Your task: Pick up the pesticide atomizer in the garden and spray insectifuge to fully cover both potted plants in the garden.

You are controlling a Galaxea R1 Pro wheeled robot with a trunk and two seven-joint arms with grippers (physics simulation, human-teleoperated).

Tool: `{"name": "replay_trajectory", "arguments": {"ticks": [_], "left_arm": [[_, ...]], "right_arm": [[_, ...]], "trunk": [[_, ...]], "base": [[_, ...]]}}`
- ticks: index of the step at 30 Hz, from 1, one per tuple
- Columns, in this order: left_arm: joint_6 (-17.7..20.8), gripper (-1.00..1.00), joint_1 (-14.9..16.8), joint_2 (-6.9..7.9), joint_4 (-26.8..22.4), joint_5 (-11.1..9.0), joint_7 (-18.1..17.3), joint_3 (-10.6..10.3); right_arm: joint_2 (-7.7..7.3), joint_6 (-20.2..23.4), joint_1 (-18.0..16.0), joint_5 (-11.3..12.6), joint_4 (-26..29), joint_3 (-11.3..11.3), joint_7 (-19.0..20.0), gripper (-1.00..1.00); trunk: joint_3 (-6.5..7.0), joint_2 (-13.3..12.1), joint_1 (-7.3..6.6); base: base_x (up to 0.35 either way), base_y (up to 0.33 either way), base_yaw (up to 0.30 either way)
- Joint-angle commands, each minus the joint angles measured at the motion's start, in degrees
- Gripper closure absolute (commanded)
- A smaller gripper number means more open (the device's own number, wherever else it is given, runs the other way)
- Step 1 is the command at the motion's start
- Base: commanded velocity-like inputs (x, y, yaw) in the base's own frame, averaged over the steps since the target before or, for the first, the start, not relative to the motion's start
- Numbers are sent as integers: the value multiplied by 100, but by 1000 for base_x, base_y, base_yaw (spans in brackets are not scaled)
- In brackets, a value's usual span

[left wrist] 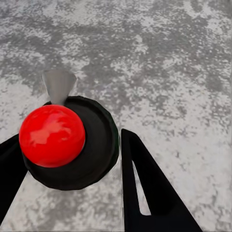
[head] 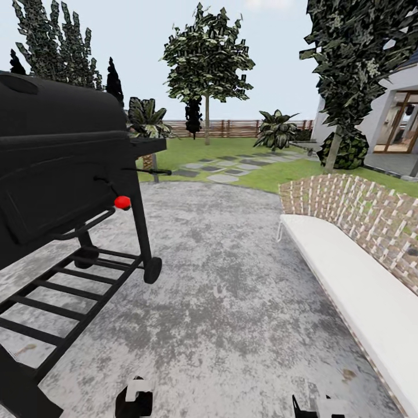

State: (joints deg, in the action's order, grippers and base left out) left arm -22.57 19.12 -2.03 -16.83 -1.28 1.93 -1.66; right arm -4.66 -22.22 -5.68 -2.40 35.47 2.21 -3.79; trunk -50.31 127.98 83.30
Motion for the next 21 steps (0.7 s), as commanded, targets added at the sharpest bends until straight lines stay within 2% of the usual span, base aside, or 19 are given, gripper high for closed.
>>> {"name": "replay_trajectory", "arguments": {"ticks": [1,11,21], "left_arm": [[-19,100,4,1,4,-12,18,-18],[-19,100,4,1,1,-12,18,-18],[-19,100,4,9,2,-12,18,-18]], "right_arm": [[0,-13,-3,-25,-4,-1,-25,-100],[0,-12,-3,-19,1,5,-32,-100],[0,-17,-3,-16,-4,7,-41,-100]], "trunk": [[-5,2,2],[-5,2,2],[-5,2,2]], "base": [[339,-87,0],[339,-84,0],[339,-9,0]]}}
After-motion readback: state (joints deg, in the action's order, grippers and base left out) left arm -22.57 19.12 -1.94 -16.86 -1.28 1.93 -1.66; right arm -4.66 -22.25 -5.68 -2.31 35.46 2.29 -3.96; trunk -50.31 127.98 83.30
